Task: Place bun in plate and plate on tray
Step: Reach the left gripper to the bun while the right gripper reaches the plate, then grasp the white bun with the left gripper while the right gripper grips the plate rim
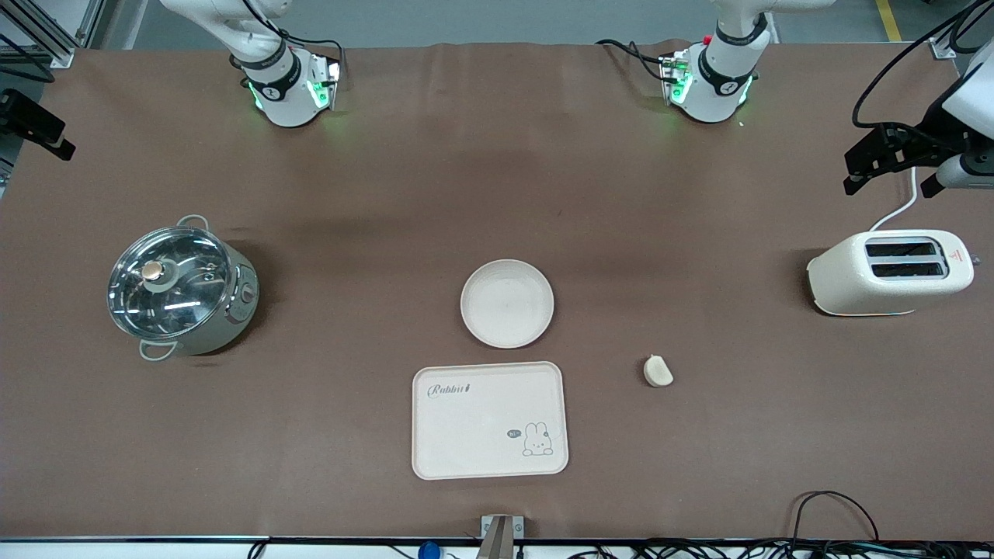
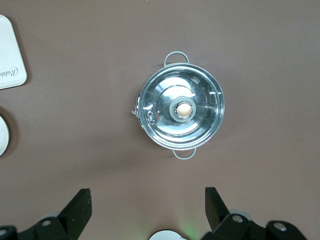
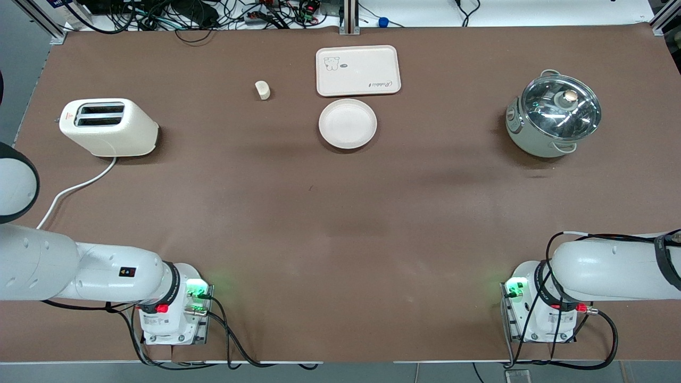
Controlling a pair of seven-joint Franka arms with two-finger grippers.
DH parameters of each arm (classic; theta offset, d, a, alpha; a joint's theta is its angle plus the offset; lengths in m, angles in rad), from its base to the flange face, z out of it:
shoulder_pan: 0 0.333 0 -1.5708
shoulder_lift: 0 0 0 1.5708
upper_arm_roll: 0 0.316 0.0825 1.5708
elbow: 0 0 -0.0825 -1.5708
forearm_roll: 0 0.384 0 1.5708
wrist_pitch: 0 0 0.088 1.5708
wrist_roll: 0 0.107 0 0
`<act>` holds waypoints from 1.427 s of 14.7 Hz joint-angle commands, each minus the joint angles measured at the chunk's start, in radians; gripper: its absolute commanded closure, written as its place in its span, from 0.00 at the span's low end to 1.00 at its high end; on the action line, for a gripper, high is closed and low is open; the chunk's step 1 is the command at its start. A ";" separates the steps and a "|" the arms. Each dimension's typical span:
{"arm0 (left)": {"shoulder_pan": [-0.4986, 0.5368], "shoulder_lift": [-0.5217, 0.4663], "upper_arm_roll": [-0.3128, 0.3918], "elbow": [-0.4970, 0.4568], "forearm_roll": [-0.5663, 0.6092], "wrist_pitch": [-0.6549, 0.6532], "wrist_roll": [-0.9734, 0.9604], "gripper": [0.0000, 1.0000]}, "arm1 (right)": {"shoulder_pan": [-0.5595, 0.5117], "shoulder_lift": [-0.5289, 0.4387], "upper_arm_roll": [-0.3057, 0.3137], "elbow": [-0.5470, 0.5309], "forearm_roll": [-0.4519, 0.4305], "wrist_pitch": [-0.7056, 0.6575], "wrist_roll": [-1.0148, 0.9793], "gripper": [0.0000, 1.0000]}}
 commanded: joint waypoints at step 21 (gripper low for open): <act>-0.183 0.801 -0.024 0.019 -0.189 0.821 -0.221 0.00 | 0.291 0.573 0.014 -0.283 0.535 0.767 0.166 0.00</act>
